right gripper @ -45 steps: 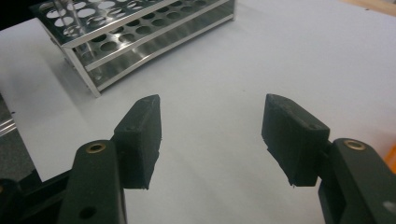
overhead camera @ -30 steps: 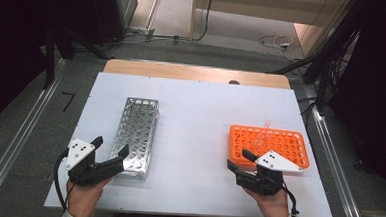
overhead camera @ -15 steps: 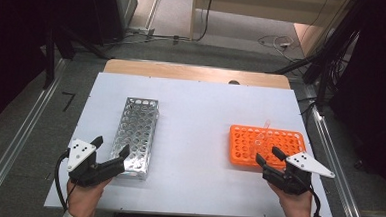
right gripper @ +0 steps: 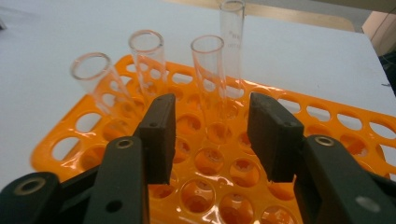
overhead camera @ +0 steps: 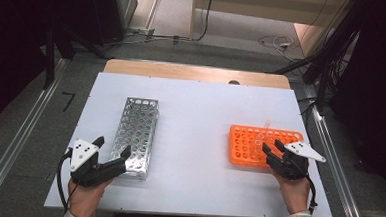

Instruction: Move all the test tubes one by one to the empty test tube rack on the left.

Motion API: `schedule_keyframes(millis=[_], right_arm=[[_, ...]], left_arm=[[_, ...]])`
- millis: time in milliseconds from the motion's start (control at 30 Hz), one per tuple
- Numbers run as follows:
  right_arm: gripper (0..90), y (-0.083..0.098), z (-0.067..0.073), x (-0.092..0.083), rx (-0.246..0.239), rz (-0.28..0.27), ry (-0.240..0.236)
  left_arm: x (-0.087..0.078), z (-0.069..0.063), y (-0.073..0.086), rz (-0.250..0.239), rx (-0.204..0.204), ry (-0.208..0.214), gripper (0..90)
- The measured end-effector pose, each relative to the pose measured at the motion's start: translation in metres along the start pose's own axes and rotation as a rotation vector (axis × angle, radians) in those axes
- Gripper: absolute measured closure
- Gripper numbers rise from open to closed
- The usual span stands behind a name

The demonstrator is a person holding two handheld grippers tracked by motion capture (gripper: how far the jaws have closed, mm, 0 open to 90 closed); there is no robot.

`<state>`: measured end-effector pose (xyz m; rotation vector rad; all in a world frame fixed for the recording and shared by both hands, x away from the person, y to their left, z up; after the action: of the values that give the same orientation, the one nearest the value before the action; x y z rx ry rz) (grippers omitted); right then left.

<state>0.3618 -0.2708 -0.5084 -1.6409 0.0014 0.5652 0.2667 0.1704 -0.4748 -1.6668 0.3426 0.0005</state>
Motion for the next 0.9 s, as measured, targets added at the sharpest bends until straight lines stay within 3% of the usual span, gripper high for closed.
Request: schedule_keyframes(millis=[233,533,700,900], right_arm=[[59.1,0.005,-0.005,0.015,0.000,0.028,0.029],[65.8,0.010,-0.005,0.025,-0.014,0.047,0.020],[72.6,0.009,-0.006,0.026,-0.021,0.040,0.031],[72.8,0.004,-0.007,0.023,-0.009,0.021,0.034]], left_arm=[[0.000,-0.001,0.001,0.003,0.004,0.002,13.6],[0.000,-0.001,0.001,0.006,0.011,-0.001,13.6],[0.000,-0.001,0.001,0.006,0.011,-0.001,13.7],[0.000,-0.001,0.001,0.003,0.010,-0.001,13.7]])
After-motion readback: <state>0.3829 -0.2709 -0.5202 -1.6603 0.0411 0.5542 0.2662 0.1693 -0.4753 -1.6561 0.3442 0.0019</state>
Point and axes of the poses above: each handheld gripper's, and its own axes: x roughly forward along the jaws, y roughly out of its underside, z roughly to its left, the point moved 10 cm from there along x, roughly forward along the jaws, and after that the axes turned 10 degrees about -z, right-handed, at the moved point
